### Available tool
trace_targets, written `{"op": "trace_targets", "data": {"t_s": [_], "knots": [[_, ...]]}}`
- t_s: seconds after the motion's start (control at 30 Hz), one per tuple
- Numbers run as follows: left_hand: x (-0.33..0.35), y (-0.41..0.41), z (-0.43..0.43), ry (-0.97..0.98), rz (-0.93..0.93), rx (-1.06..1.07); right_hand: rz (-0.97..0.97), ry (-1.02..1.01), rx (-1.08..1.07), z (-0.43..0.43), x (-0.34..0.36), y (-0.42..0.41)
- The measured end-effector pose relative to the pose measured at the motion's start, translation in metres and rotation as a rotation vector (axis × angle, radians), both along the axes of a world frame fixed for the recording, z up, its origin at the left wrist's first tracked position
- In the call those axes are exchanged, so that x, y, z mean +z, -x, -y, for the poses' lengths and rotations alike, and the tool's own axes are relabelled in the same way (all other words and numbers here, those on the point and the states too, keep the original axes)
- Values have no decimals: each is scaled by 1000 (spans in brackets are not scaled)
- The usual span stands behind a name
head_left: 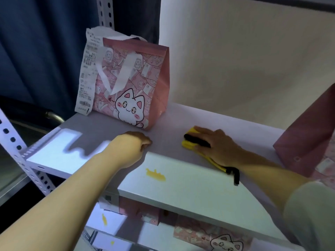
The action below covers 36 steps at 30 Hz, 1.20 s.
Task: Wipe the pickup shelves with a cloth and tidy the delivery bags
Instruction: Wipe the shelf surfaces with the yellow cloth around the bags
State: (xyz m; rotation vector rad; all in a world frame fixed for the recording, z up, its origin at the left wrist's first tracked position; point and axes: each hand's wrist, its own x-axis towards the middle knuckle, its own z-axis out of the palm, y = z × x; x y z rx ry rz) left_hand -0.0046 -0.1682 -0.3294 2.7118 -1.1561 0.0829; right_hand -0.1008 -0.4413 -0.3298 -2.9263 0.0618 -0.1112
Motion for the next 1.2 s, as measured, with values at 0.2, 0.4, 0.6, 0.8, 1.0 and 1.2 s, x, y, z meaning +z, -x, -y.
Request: {"op": "trace_targets", "data": {"t_s": [0.2,0.4,0.6,0.8,1.0,1.2], "knots": [[7,8,-1,-51,-45,-3,-42,129,-198,-33,-2,-6],[8,46,-27,282,-34,-94,-72,35,59,-51,2,49],[-3,54,-83,355,16,84,-31,46,-185,-61,5,76],[-21,50,-116,302,52,151,-69,118,-462,-119,2,61],[-30,49,-119,354,57,128,-117,30,-171,-117,9,95],[-31,51,-122,340,79,103,-67,110,-456,-135,3,72]]}}
